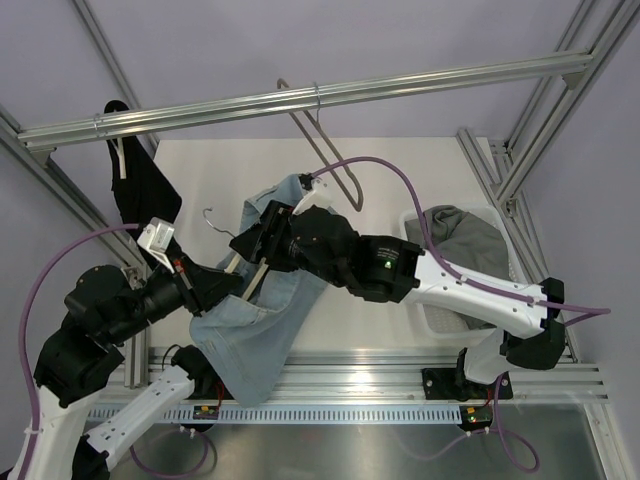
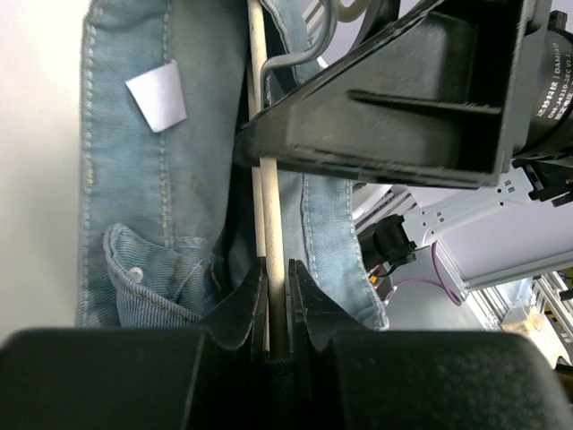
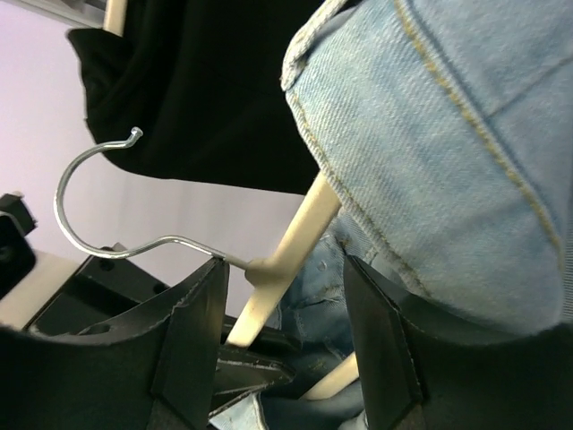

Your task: Remove the skirt from the hanger

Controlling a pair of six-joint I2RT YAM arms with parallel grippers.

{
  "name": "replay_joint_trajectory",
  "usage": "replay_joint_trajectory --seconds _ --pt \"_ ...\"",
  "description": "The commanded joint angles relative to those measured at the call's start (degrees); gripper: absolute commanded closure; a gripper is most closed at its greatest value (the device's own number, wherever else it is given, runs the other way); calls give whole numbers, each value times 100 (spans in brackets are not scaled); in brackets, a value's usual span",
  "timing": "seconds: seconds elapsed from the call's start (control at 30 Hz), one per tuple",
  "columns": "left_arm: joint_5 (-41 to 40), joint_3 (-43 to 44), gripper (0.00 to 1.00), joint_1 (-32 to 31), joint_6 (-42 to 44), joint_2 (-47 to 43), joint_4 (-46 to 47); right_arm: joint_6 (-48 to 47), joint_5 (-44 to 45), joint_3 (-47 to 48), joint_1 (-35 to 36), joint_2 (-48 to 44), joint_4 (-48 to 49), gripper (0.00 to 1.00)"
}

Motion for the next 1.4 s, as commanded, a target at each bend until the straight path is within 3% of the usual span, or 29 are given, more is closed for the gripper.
replay_joint_trajectory --seconds 0.0,0.03,0.1,0.13,0.17,0.2,0.27,0.33,0.4,0.47,0.5,0.53,0.6,0.63,0.73,0.9,1.17,1.37 --pt "500 301 100 -5 153 -30 823 128 480 349 47 160 -22 39" --pt "526 283 100 -14 170 -39 823 119 507 419 38 221 -135 40" --pt "570 274 100 -5 188 -100 849 32 524 534 47 335 -162 54" --pt "587 274 100 -5 214 -118 832 13 533 552 47 371 -127 68" --pt "640 300 100 -5 241 -127 832 -4 533 552 47 371 -92 92" --pt "692 327 100 -5 258 -118 814 -4 525 543 47 380 -31 96" --pt "728 371 100 -5 285 -136 805 -57 551 569 47 441 -22 97" --pt "702 406 100 -14 311 -127 735 -92 551 692 38 529 -83 91" --pt "719 415 100 -5 320 -127 717 -118 481 701 38 573 -40 70" --pt "711 389 100 -5 311 -109 700 -215 367 684 38 617 66 81" --pt "711 362 100 -5 302 -109 726 -215 349 719 38 634 75 100" --pt "711 353 97 -14 276 -101 735 -224 357 728 38 661 75 100" --pt "597 353 62 -5 232 -92 700 -294 444 789 47 678 32 100" --pt "509 371 28 -5 162 -144 682 -303 515 798 64 679 5 100" --pt "-17 476 1 -5 4 -320 560 -435 717 772 64 626 -56 100" --pt "-485 670 1 -5 56 -522 41 -663 1148 535 56 398 -83 100" --pt "-423 -331 1 -5 -216 -1120 128 -813 1474 719 -102 187 -189 100" --pt "-617 -464 1 -5 -111 -1234 -161 -690 1342 710 -348 2 -75 100"
